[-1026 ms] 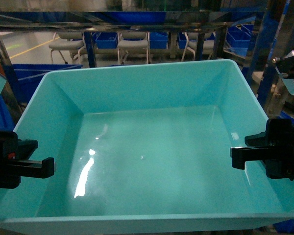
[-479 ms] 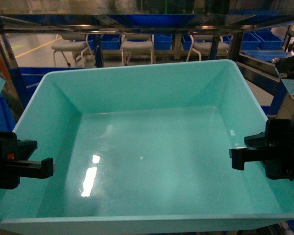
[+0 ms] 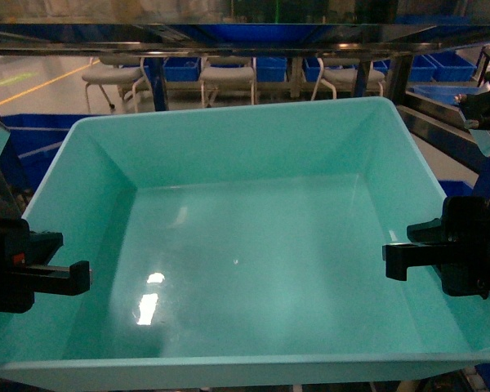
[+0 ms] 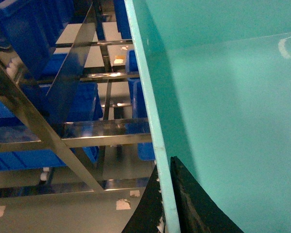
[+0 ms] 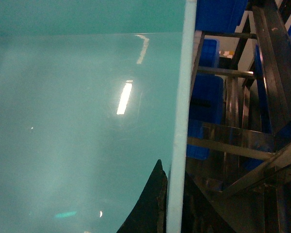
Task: Organize blue bins on left shelf correctly
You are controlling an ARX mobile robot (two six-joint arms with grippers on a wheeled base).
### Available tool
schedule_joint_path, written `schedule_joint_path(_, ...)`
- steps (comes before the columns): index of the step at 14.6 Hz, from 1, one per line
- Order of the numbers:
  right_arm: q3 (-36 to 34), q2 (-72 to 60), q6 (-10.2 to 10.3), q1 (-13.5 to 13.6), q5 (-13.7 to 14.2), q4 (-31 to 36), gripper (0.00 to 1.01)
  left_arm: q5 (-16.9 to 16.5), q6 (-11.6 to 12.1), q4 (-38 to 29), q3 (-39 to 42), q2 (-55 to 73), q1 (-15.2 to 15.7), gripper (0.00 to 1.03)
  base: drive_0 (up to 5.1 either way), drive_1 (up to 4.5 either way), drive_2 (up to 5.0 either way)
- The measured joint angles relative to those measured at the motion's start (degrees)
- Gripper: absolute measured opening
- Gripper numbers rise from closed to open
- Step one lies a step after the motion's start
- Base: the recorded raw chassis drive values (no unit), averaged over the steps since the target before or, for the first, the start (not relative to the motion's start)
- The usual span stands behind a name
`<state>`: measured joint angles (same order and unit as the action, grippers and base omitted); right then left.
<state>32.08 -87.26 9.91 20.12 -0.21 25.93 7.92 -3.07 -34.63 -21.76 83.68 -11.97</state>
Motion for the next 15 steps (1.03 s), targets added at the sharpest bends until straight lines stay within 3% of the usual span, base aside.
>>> schedule_joint_path(2,0.0,0.0,0.0,0.02,-0.02,0.09,0.02,0.02,0.0,-0.15,0.0,-0.02,0.0,0.02,0.0,0.0,0.0)
schedule_joint_path(6,0.0,0.0,0.02,-0.31,-0.07,-0.07,0.02,0.0,0.02,-0.22,0.02,-0.2,-0.2,0.02,-4.5,4.16,0.4)
schedule_joint_path(15,0.0,0.0,0.11,0.07,0.02,-0.09,0.02,0.04,0.0,0.07,0.04,-0.17,0.04,0.02,0.0,0.04,0.0)
